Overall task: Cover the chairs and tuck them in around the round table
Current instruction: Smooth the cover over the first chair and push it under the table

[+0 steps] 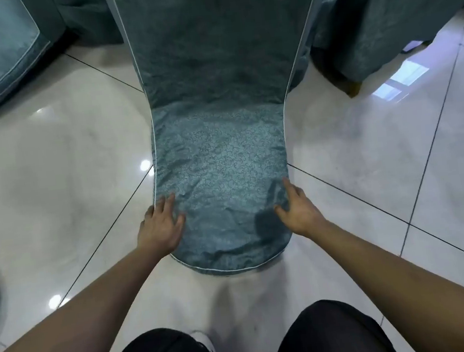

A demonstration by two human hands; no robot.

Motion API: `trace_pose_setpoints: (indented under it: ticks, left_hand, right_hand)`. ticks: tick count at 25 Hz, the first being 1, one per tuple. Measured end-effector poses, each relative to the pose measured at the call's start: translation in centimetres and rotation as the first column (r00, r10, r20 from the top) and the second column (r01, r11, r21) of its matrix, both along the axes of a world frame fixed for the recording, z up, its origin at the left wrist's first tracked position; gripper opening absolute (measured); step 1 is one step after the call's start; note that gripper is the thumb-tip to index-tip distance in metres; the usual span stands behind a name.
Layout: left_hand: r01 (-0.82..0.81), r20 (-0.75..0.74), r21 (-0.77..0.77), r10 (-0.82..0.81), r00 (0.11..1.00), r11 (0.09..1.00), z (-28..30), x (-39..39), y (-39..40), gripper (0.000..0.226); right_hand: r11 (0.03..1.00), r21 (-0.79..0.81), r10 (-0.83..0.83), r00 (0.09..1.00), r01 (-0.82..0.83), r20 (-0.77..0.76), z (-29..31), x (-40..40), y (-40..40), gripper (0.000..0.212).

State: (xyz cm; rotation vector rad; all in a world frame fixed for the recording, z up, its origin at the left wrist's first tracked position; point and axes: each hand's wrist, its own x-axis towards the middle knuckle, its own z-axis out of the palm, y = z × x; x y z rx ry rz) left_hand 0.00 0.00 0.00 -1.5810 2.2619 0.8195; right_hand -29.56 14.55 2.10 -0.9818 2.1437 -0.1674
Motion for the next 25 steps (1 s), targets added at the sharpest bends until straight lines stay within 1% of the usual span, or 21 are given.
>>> trace_pose_setpoints:
  ticks: [2,4,7,9,11,14,16,17,19,20,23,25]
  left_hand:
    - [-0.092,0.019,0.087,0.090,0.996,0.992,-1.5,0.5,-0.2,0.068]
    - [-0.150,0.055,0.190,0.142,0.988,0.970,-2.9,1.4,-0.2,0.071]
    - [-0.229,-0.020,0.304,0.247,0.969,0.925,-4.4,1.6,0.0,0.073]
    - [-0.333,-0.082,0.312,0.374,0.924,0.890,-4.7,1.1,-0.2,0.071]
    - [-0.428,-0.097,0.299,0.473,0.875,0.853,-5.0,0.9,-0.5,0.071]
    - [-0.414,-0.072,0.288,0.450,0.890,0.864,-5.5,1.1,-0.9,0.078]
    - [-0.408,-0.092,0.276,0.447,0.890,0.870,-5.9,1.2,-1.2,0.082]
    - [-0.438,-0.113,0.278,0.482,0.869,0.855,-6.2,1.1,-1.4,0.084]
    - [-0.531,-0.127,0.320,0.591,0.797,0.785,-6.3,0.9,-1.7,0.089]
    - [-0.579,-0.111,0.339,0.643,0.758,0.741,-6.2,0.9,-1.7,0.088]
    - [-0.705,-0.047,0.401,0.782,0.622,0.585,-6.3,1.4,-2.1,0.062]
    - [-0.731,-0.032,0.490,0.848,0.529,0.474,-6.5,2.3,-2.2,0.052]
  right_hand:
    - [0.989,0.007,-0.148,0.983,0.148,0.105,-1.7,-0.4,-0.1,0.076]
    - [0.964,0.062,-0.264,0.949,0.257,0.174,-3.4,-0.7,0.0,0.075]
    - [0.918,0.090,-0.396,0.873,0.387,0.284,-5.3,-0.7,0.0,0.069]
    - [0.880,0.092,-0.470,0.827,0.466,0.310,-5.9,-1.0,-0.2,0.062]
    - [0.848,0.109,-0.523,0.786,0.518,0.331,-6.5,-1.4,-0.3,0.055]
    - [0.835,0.110,-0.539,0.763,0.539,0.357,-7.3,-1.6,-0.3,0.054]
    - [0.802,0.127,-0.585,0.722,0.584,0.370,-7.5,-1.5,-0.3,0.060]
    - [0.783,0.150,-0.609,0.698,0.603,0.376,-7.5,-1.5,-0.3,0.065]
    - [0.749,0.205,-0.654,0.653,0.630,0.382,-7.6,-1.9,-0.2,0.073]
    - [0.734,0.235,-0.673,0.632,0.638,0.384,-7.8,-2.3,-0.2,0.073]
    - [0.700,0.307,-0.710,0.579,0.645,0.401,-8.1,-2.8,-0.3,0.057]
    - [0.699,0.316,-0.711,0.574,0.642,0.407,-8.3,-2.8,0.0,0.055]
